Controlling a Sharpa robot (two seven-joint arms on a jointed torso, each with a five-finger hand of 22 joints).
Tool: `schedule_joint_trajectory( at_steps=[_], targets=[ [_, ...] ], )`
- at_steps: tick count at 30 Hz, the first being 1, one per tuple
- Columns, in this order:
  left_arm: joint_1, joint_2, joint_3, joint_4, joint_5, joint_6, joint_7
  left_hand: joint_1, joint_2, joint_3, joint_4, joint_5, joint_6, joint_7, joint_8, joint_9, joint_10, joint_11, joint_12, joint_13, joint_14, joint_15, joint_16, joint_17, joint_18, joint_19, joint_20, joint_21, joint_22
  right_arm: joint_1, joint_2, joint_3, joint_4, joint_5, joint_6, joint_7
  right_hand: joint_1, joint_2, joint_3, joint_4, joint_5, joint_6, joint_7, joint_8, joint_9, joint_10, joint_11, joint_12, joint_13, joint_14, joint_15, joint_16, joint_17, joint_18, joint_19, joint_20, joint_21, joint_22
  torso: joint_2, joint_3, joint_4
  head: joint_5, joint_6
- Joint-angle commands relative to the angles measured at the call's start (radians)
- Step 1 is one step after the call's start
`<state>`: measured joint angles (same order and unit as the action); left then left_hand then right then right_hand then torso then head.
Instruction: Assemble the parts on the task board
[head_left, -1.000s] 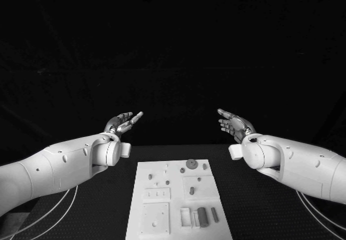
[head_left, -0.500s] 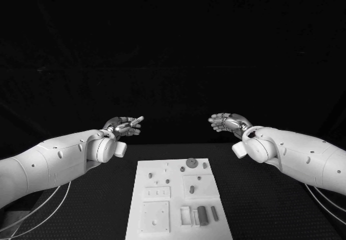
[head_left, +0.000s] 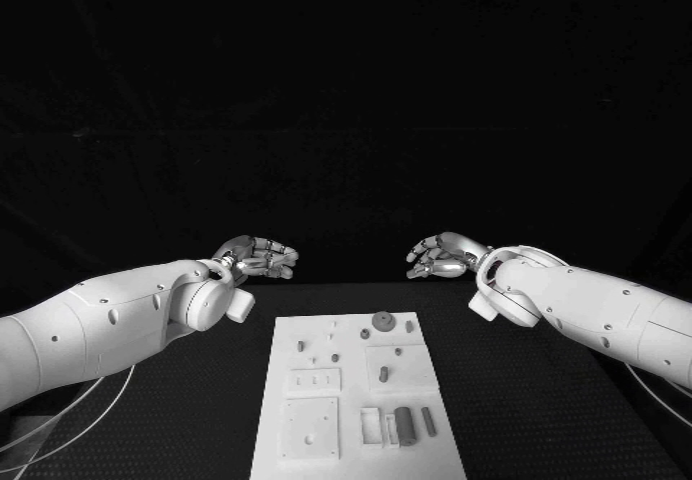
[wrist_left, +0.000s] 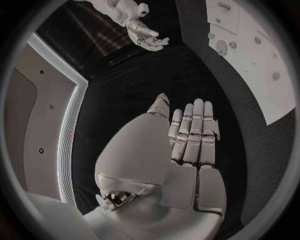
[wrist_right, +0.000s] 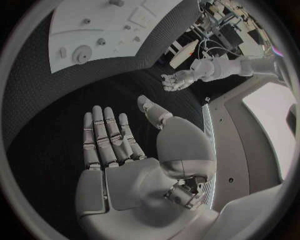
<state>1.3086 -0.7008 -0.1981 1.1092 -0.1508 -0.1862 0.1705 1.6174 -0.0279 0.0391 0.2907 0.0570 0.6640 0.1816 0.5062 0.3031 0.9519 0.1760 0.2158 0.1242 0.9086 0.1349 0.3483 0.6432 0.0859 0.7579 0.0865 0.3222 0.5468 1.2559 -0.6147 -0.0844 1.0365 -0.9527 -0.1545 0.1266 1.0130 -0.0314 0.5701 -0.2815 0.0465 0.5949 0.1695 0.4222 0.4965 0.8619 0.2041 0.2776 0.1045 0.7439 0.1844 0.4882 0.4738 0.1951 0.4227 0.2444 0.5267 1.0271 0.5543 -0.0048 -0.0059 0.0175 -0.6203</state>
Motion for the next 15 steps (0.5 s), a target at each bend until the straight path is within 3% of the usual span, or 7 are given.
schedule_joint_trajectory(
  at_steps=[1, 6, 9, 11, 15],
  targets=[
    [0.002, -0.027, 0.001, 0.049, -0.057, 0.008, 0.021, 0.009, -0.006, -0.002, -0.001, -0.005, 0.018, 0.016, -0.009, -0.003, 0.016, -0.004, -0.008, -0.003, 0.015, -0.004, 0.001, 0.005, -0.007, 0.018, -0.007, -0.006, -0.005, 0.0, -0.001, 0.0, 0.018, -0.229, 0.012, -0.015, 0.064, 0.003, -0.012, -0.012, 0.004, 0.121, 0.036, 0.021, 0.004, 0.119, -0.037, 0.011, -0.005, 0.157, -0.063, 0.043, 0.032, 0.06, 0.157, -0.002, 0.024, -0.015, 0.012, 0.0004, 0.0057, -0.004, 0.002],
    [0.015, -0.072, 0.003, 0.128, -0.033, 0.014, 0.01, -0.002, -0.017, -0.01, 0.0, -0.005, 0.038, 0.015, -0.022, -0.009, 0.034, -0.004, -0.019, -0.008, 0.037, -0.012, -0.001, 0.014, -0.014, 0.046, -0.02, -0.012, -0.013, 0.0, 0.006, 0.001, 0.042, -0.358, 0.024, -0.036, 0.075, 0.002, -0.028, -0.011, 0.004, 0.147, 0.029, 0.007, 0.003, 0.158, -0.046, -0.004, -0.013, 0.223, -0.091, 0.055, 0.058, 0.067, 0.23, -0.015, 0.033, -0.024, 0.035, -0.0017, 0.0145, -0.01, 0.013],
    [0.021, -0.089, 0.003, 0.174, 0.025, 0.022, 0.006, -0.001, -0.023, -0.011, -0.001, -0.005, 0.039, 0.016, -0.027, -0.01, 0.035, -0.004, -0.023, -0.01, 0.039, -0.013, -0.003, 0.015, -0.016, 0.049, -0.023, -0.014, -0.015, 0.0, 0.021, 0.001, 0.038, -0.42, 0.027, -0.042, 0.07, -0.004, -0.035, -0.01, 0.004, 0.149, 0.03, -0.005, 0.001, 0.154, -0.042, -0.023, -0.022, 0.235, -0.094, 0.049, 0.067, 0.067, 0.248, -0.021, 0.029, -0.03, 0.048, -0.0033, 0.0217, -0.013, 0.021],
    [0.024, -0.098, 0.003, 0.2, 0.004, 0.027, 0.009, 0.002, -0.024, -0.011, -0.001, -0.005, 0.039, 0.018, -0.031, -0.012, 0.034, -0.003, -0.027, -0.012, 0.04, -0.013, -0.004, 0.017, -0.018, 0.052, -0.025, -0.016, -0.017, -0.002, 0.034, 0.001, 0.033, -0.455, 0.02, -0.048, 0.069, -0.005, -0.038, -0.01, 0.004, 0.153, 0.03, -0.013, 0.0, 0.164, -0.043, -0.032, -0.027, 0.249, -0.099, 0.046, 0.077, 0.067, 0.264, -0.025, 0.028, -0.033, 0.059, -0.0039, 0.0276, -0.014, 0.02],
    [0.031, -0.102, 0.003, 0.212, -0.008, 0.021, 0.008, 0.003, -0.028, -0.012, 0.0, -0.005, 0.036, 0.021, -0.038, -0.015, 0.031, 0.0, -0.033, -0.015, 0.039, -0.012, -0.008, 0.018, -0.023, 0.053, -0.027, -0.021, -0.019, -0.008, 0.054, 0.001, 0.021, -0.527, 0.006, -0.067, 0.076, -0.005, -0.041, -0.011, 0.004, 0.155, 0.031, -0.025, -0.003, 0.201, -0.056, -0.029, -0.025, 0.281, -0.113, 0.055, 0.095, 0.067, 0.297, -0.036, 0.036, -0.032, 0.077, -0.0011, 0.0385, -0.011, 0.019]
  ],
)
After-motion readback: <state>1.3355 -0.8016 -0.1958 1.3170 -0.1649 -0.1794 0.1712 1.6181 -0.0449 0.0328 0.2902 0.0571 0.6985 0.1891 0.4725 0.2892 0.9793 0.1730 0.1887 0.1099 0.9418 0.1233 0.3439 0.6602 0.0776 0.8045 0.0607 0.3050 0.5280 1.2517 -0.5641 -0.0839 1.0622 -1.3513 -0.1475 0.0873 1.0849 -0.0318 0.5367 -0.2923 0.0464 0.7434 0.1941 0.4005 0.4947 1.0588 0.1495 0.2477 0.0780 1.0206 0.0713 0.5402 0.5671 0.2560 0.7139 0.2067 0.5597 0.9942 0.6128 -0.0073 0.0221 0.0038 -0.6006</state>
